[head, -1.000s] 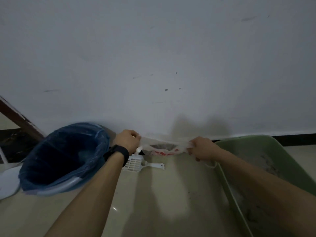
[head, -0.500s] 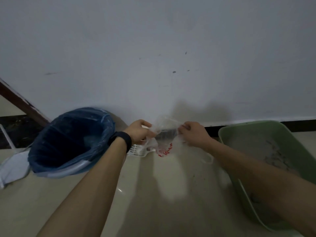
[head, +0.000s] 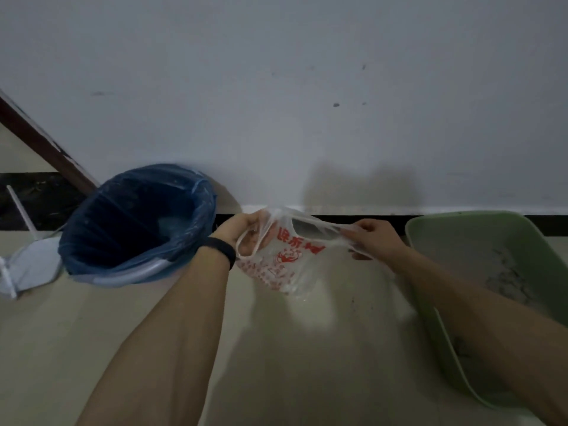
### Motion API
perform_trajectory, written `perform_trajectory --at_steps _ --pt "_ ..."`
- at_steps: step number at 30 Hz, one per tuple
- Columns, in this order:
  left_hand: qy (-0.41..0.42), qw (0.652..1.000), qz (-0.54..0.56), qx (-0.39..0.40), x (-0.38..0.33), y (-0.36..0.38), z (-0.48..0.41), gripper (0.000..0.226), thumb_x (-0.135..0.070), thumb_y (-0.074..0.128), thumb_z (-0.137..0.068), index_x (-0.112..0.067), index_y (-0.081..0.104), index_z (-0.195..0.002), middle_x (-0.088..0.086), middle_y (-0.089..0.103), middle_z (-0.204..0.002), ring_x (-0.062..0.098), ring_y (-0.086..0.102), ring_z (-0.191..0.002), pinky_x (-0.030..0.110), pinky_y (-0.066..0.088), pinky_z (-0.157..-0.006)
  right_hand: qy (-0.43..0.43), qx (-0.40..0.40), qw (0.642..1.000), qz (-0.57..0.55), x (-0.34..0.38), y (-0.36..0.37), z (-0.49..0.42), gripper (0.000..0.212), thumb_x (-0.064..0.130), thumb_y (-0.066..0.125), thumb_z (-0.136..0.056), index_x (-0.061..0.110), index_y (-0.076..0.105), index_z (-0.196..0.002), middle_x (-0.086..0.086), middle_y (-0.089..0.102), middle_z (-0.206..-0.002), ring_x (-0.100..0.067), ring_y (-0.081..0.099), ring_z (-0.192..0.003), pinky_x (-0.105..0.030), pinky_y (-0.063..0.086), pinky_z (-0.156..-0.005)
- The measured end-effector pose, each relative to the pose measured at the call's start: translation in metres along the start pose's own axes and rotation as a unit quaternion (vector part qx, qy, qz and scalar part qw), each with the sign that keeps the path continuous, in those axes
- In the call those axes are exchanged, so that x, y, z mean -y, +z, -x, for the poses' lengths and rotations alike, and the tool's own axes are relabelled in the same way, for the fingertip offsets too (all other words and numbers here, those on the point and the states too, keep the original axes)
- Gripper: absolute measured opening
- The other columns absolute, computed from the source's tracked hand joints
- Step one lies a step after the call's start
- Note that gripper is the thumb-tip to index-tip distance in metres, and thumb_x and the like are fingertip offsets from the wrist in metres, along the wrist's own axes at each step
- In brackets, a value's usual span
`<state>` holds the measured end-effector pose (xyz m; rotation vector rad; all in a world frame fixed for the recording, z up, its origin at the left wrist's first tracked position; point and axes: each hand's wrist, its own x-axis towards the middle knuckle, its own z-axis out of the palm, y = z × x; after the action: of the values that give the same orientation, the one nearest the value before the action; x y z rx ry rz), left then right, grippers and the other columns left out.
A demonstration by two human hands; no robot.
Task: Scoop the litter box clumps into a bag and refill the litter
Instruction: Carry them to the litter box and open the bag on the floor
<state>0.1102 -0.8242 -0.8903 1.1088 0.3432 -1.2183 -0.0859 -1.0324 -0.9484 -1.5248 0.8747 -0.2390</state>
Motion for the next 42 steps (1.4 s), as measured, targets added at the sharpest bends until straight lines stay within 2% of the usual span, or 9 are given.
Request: perform_trajectory --at_steps 4,10,18,22,27,32,34,38,42 --pt "0.034 0.986 0.161 0.009 0.007 -0.018 -0.006 0.021 0.003 0.051 -0.083 -0.005 0.064 -0.097 0.013 0.062 -0.086 0.018 0.058 -0.064 0.027 0.056 -0.052 0.114 0.079 0.978 -0.158 0.001 -0.006 0.000 0.026 0.021 0.081 -0.078 0.002 0.074 -0.095 -0.013 0.071 -0.090 -0.018 0.072 -0.070 -0.026 0.058 -0.061" --pt "0.056 0.993 0.096 -0.043 0.012 -0.036 -0.012 0.012 -0.021 0.066 -0.087 -0.018 0.056 -0.082 -0.003 0.044 -0.069 0.008 0.038 -0.044 0.017 0.040 -0.039 0.154 0.226 0.902 -0.335 0.011 -0.016 -0.002 0.022 0.015 0.063 -0.081 0.010 0.080 -0.094 -0.007 0.073 -0.092 -0.017 0.070 -0.077 -0.031 0.060 -0.075" --pt "0.078 0.994 0.066 -0.033 0.019 -0.028 -0.021 0.017 -0.009 0.068 -0.085 -0.024 0.064 -0.094 -0.004 0.059 -0.082 0.009 0.050 -0.060 0.017 0.041 -0.037 0.126 0.108 0.869 -0.466 0.055 -0.009 -0.022 0.027 -0.006 0.060 -0.063 -0.006 0.062 -0.090 -0.018 0.063 -0.091 -0.030 0.067 -0.079 -0.038 0.060 -0.055" --pt "0.088 0.990 0.105 -0.046 0.018 -0.028 -0.024 0.015 -0.010 0.069 -0.084 -0.023 0.067 -0.090 -0.004 0.068 -0.083 0.011 0.066 -0.064 0.022 0.055 -0.050 0.194 0.045 0.885 -0.420 0.047 0.006 -0.028 0.018 0.012 0.043 -0.091 0.004 0.059 -0.091 -0.017 0.061 -0.092 -0.032 0.061 -0.077 -0.039 0.056 -0.073" --pt "0.143 0.970 0.197 -0.025 0.009 -0.039 -0.024 0.015 -0.012 0.067 -0.086 -0.025 0.071 -0.092 0.003 0.068 -0.095 0.018 0.071 -0.073 0.031 0.058 -0.060 0.225 0.039 0.933 -0.277 0.025 0.013 -0.027 0.026 0.023 0.056 -0.082 0.004 0.067 -0.097 -0.020 0.066 -0.096 -0.034 0.064 -0.075 -0.038 0.053 -0.074" --pt "0.106 0.987 0.102 -0.065 0.019 -0.057 -0.028 0.026 -0.003 0.058 -0.088 -0.022 0.075 -0.093 0.005 0.066 -0.103 0.019 0.066 -0.089 0.035 0.057 -0.075 0.048 -0.021 0.998 -0.046 0.006 0.017 -0.025 0.029 0.021 0.076 -0.074 0.025 0.065 -0.100 -0.005 0.064 -0.097 -0.020 0.061 -0.077 -0.030 0.048 -0.061" --pt "0.072 0.996 -0.002 -0.047 0.025 -0.057 -0.023 0.025 -0.004 0.056 -0.081 -0.016 0.077 -0.084 0.007 0.069 -0.093 0.022 0.067 -0.070 0.031 0.057 -0.065 0.012 0.022 1.000 0.005 0.004 0.016 -0.021 0.029 0.018 0.074 -0.065 0.030 0.067 -0.091 0.003 0.066 -0.093 -0.014 0.062 -0.079 -0.026 0.049 -0.061" --pt "0.057 0.944 -0.323 -0.030 0.033 -0.043 -0.016 0.031 -0.015 0.078 -0.065 -0.013 0.077 -0.095 0.007 0.075 -0.099 0.028 0.070 -0.094 0.042 0.055 -0.090 -0.063 0.052 0.987 0.138 -0.001 0.030 -0.019 0.026 -0.003 0.063 -0.070 0.023 0.063 -0.067 0.004 0.060 -0.074 -0.015 0.052 -0.067 -0.025 0.042 -0.059" --pt "0.131 0.859 -0.492 -0.050 0.039 -0.038 -0.020 0.013 -0.029 0.084 -0.070 -0.032 0.079 -0.081 -0.024 0.071 -0.086 -0.007 0.061 -0.085 0.015 0.043 -0.075 -0.140 0.063 0.925 0.347 -0.012 0.051 -0.015 0.046 -0.011 0.047 -0.087 0.024 0.071 -0.070 0.003 0.043 -0.104 -0.010 0.045 -0.097 -0.001 0.035 -0.070"
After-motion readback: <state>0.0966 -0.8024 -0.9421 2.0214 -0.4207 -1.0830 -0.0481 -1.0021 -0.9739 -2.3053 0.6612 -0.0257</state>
